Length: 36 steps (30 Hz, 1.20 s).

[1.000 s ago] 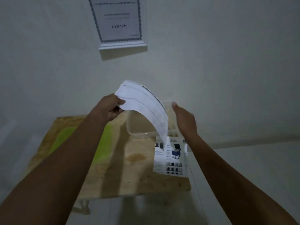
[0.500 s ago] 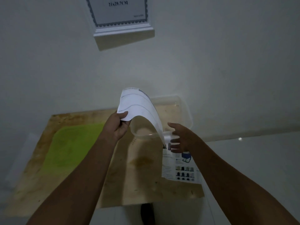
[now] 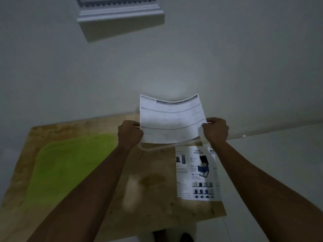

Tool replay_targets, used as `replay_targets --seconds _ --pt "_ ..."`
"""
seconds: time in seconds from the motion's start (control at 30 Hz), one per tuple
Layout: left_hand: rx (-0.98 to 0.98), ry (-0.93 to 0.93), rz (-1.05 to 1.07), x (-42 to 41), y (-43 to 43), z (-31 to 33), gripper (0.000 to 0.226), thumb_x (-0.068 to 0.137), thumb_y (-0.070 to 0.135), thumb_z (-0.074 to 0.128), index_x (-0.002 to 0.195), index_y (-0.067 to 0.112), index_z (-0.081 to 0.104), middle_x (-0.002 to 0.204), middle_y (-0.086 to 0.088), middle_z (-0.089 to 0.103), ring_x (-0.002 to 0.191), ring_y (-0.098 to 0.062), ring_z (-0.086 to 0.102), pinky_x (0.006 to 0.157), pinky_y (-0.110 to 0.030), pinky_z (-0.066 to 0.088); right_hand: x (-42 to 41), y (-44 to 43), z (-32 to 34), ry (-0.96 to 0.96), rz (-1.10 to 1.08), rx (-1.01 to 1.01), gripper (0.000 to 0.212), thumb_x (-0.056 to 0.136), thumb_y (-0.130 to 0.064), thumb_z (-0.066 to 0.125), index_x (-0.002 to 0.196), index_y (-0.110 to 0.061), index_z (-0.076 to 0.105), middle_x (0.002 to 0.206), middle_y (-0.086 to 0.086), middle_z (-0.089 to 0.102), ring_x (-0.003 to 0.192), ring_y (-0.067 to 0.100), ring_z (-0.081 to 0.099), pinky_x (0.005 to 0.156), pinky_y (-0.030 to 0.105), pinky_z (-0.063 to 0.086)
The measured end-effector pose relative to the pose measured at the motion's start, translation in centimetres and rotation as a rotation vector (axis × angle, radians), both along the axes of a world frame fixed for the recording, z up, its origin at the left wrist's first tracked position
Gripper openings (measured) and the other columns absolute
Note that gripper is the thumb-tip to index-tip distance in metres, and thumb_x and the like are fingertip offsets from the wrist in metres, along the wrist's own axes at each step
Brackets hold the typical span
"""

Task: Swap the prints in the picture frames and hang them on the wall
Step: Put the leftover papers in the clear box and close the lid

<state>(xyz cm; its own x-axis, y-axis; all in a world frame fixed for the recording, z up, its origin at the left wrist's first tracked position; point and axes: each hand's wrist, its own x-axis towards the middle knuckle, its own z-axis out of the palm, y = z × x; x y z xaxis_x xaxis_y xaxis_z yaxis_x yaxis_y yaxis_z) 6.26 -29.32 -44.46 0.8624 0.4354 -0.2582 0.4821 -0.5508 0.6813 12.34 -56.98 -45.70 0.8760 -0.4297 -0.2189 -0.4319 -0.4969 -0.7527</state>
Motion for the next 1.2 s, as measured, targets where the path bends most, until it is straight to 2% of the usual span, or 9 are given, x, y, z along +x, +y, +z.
replay_targets --seconds 0.13,0.27,0.37,0.43,0.53,0.63,0.77,0.97,1.2 --pt "0.078 0.039 -0.012 1.3 -1.6 -1.8 0.051 0.072 0.002 0.064 0.122 0.010 0.068 0.126 -0.012 0.064 0.123 -0.034 0.053 0.099 -0.035 0.042 1.2 0.5 -1.9 0.004 0.124 -0.115 0.028 0.083 -0.016 0.069 0.110 -0.021 0.076 0.101 0.006 0.076 0.095 0.027 0.070 0.089 0.034 0.055" --pt "0.205 0.056 -0.111 1.4 -1.4 -3.4 0.063 0.072 0.004 0.060 0.134 0.016 0.056 0.122 -0.019 0.063 0.114 -0.041 0.056 0.093 -0.040 0.046 2.3 1.1 -3.5 0.007 0.214 -0.263 0.035 0.085 -0.020 0.068 0.119 -0.027 0.071 0.107 0.001 0.075 0.097 0.025 0.070 0.084 0.030 0.051" --pt "0.465 0.102 -0.249 1.1 -1.5 -4.0 0.067 0.077 0.007 0.060 0.142 0.022 0.047 0.108 -0.020 0.063 0.100 -0.042 0.061 0.079 -0.040 0.048 2.8 1.2 -4.8 0.035 0.391 -0.475 0.040 0.088 -0.024 0.068 0.128 -0.023 0.065 0.108 0.005 0.072 0.105 0.026 0.061 0.080 0.032 0.047" --pt "0.689 0.126 -0.351 0.9 -1.6 -4.2 0.054 0.078 0.009 0.060 0.131 0.019 0.056 0.098 -0.015 0.065 0.089 -0.038 0.064 0.068 -0.035 0.042 2.8 1.4 -5.4 0.045 0.478 -0.671 0.031 0.087 -0.023 0.068 0.117 -0.016 0.067 0.102 0.008 0.069 0.106 0.029 0.052 0.076 0.036 0.042" --pt "0.856 0.125 -0.427 0.8 -1.7 -5.1 0.018 0.066 0.008 0.068 0.084 0.010 0.068 0.090 -0.013 0.062 0.074 -0.032 0.060 0.061 -0.031 0.031 2.6 1.8 -5.7 0.045 0.465 -0.812 0.028 0.079 -0.025 0.073 0.099 -0.009 0.063 0.107 0.013 0.058 0.106 0.032 0.048 0.076 0.037 0.036" --pt "0.830 0.108 -0.440 0.9 -1.7 -6.2 0.016 0.069 0.012 0.064 0.084 0.009 0.069 0.102 -0.013 0.056 0.085 -0.033 0.054 0.069 -0.036 0.032 2.1 1.9 -6.4 0.052 0.444 -0.833 0.051 0.076 -0.034 0.076 0.116 -0.009 0.057 0.116 0.016 0.050 0.109 0.033 0.047 0.083 0.039 0.040" --pt "0.702 -0.079 -0.396 0.0 -2.8 -6.3 0.027 0.077 0.023 0.067 0.103 0.016 0.074 0.103 -0.007 0.057 0.094 -0.031 0.056 0.081 -0.043 0.042 0.8 1.5 -6.5 -0.066 0.356 -0.640 0.067 0.085 -0.044 0.071 0.142 -0.016 0.047 0.125 0.016 0.046 0.112 0.032 0.048 0.088 0.041 0.041" --pt "0.554 -0.387 -0.424 -4.9 -8.5 -8.1 0.020 0.082 0.025 0.066 0.098 0.017 0.073 0.096 -0.003 0.059 0.090 -0.026 0.057 0.071 -0.038 0.046 -6.2 -2.3 -8.2 -0.097 0.012 -0.238 0.051 0.092 -0.048 0.061 0.136 -0.022 0.057 0.127 0.013 0.054 0.116 0.030 0.056 0.099 0.047 0.046" --pt "0.451 -0.037 -0.386 -11.5 -15.9 -11.2 0.042 0.085 0.039 0.065 0.119 0.014 0.064 0.113 -0.007 0.058 0.102 -0.028 0.055 0.075 -0.037 0.049 -14.4 -8.5 -11.5 0.215 0.083 0.125 0.036 0.095 -0.044 0.064 0.117 -0.016 0.072 0.106 0.004 0.073 0.096 0.022 0.067 0.090 0.036 0.053"
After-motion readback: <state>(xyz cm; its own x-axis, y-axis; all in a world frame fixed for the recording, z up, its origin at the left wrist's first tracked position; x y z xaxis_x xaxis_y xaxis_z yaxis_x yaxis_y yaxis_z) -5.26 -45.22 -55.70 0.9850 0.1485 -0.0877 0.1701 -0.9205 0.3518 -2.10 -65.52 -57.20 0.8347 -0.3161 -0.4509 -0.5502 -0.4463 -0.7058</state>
